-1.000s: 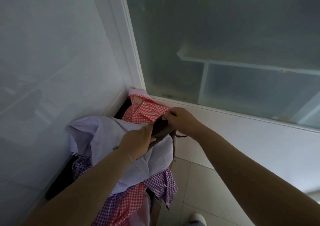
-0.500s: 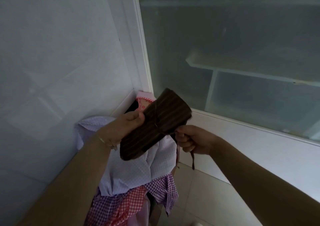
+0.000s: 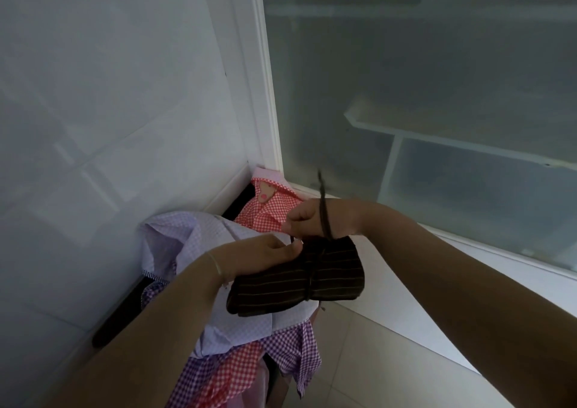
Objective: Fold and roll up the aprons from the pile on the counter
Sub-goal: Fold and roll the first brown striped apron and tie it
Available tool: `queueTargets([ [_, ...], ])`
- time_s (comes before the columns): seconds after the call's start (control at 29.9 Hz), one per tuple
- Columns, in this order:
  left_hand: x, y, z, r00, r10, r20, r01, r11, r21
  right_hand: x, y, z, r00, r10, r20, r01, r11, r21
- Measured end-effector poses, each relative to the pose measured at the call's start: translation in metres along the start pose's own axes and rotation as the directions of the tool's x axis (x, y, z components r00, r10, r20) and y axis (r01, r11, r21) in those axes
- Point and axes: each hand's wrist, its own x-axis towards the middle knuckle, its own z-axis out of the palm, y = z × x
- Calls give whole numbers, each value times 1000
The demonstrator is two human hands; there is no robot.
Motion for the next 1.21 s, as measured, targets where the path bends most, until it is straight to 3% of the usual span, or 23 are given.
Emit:
queueTargets([
  [0.1,3,2,2,1000,3,2,-3,997,-74,7,-3,1,1000,6,-15,-7,997,-79],
  [0.17,4,1,2,999,32,-28,-34,996,-88,9,-1,0,999,34,-14,-34,999,-30],
  [0.23,3,-1,1,993,63,-101,-74,991,-108,9,5,-5,994,104,-36,-93,967,238],
  [0.27,4,-3,-1,986,83,-142,-101,987,-125,9,9,-8,985,163,-51,-126,895,429],
  [0.33,4,-7,-3,967,107,-232,-150,973,-178,8,18,-14,972,233,-7,-152,655,741],
  [0.37,4,-7,-4,958,84,-273,-149,962,-227,8,21,-17,973,225,40,-164,565,809],
  [0.4,6,-10,-5,951,65,-302,-151,951,-271,7,25,-18,975,205,80,-180,532,827],
  [0.47,9,-14,-5,946,58,-318,-154,946,-287,7,27,-17,977,179,112,-196,573,796],
  [0.54,12,-20,-4,948,66,-310,-152,953,-263,10,26,-15,985,143,95,-166,642,749],
  [0.6,12,-21,-5,947,80,-311,-163,955,-249,15,27,-11,978,207,35,-155,597,787],
  [0.74,12,-18,-9,897,116,-425,-238,940,-244,28,36,8,889,456,-47,-52,201,978],
  [0.8,13,-14,-10,864,112,-490,-292,906,-307,41,40,23,865,500,-35,38,4,999],
  [0.9,23,-8,-13,769,-95,-632,-326,792,-516,67,37,52,858,514,-11,138,-210,968],
  [0.97,31,-14,-22,686,-288,-668,-275,748,-605,72,36,67,823,563,-67,337,-390,857],
  [1.0,35,-21,-26,650,-373,-662,-235,730,-642,72,40,72,766,627,-141,434,-343,833],
  [1.04,39,-32,-30,618,-443,-650,-168,733,-659,69,41,75,683,692,-235,480,-182,858],
  [1.1,43,-56,-34,570,-513,-642,17,788,-615,60,41,79,530,661,-532,336,412,847],
  [1.14,43,-65,-32,564,-511,-649,111,825,-554,57,39,80,514,526,-678,215,686,696],
  [1.17,43,-72,-30,588,-477,-653,194,867,-459,53,34,79,554,360,-750,128,854,504],
  [1.21,43,-76,-27,630,-412,-658,249,910,-332,49,30,78,622,217,-753,65,944,325],
])
